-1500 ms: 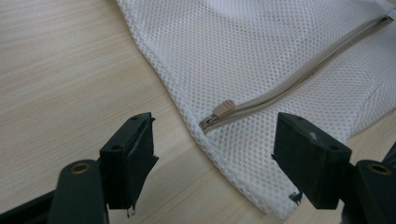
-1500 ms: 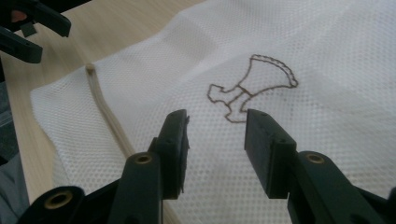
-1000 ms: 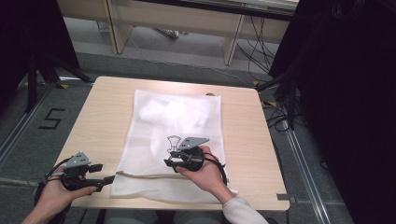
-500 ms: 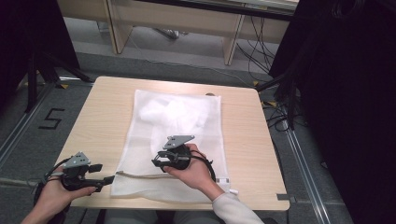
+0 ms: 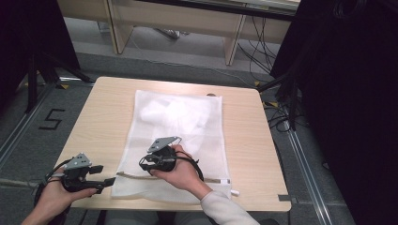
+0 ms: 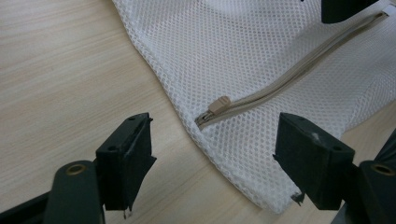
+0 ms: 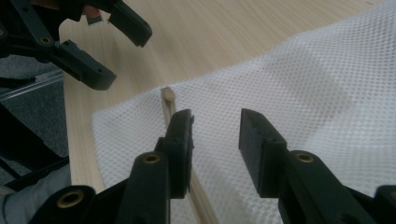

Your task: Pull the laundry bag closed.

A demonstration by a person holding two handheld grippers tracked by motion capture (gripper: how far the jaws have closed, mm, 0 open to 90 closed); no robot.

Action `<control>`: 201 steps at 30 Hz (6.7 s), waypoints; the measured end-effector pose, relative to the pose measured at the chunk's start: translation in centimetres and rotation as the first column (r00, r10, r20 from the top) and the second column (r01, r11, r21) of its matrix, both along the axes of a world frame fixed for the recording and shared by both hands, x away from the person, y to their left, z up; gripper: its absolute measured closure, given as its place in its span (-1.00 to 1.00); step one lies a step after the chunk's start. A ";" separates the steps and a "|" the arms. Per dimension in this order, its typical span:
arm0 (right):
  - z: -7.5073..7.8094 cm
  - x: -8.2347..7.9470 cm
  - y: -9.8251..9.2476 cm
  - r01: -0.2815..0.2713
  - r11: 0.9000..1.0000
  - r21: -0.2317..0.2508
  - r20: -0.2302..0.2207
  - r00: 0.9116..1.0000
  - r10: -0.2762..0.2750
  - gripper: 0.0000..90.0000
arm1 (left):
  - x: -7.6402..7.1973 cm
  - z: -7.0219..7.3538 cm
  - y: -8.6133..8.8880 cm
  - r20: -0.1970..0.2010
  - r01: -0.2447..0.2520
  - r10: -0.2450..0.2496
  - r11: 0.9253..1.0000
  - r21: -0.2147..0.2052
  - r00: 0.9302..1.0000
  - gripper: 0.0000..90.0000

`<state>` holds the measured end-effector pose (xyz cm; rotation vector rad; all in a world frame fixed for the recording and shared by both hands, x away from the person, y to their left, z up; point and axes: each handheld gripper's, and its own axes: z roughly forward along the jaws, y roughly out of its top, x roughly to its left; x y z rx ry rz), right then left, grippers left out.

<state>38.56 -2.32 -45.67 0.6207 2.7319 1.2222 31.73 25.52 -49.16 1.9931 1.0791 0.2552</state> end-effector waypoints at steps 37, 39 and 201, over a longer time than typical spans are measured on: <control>-2.2 0.9 5.2 -0.062 0.997 -0.048 -0.052 0.997 0.059 0.50 | 0.0 -0.3 -0.1 -0.032 0.022 -0.021 1.000 0.022 0.999 -0.42; -2.4 0.8 5.3 -0.062 0.997 -0.048 -0.067 0.996 0.058 0.54 | 0.0 -0.4 -0.1 -0.040 0.019 -0.018 1.000 0.018 0.999 -0.43; -0.9 0.1 5.8 -0.155 0.961 -0.227 -0.088 0.987 0.138 0.95 | 1.5 -0.2 -2.1 -0.281 -0.089 0.023 0.970 -0.226 0.959 0.92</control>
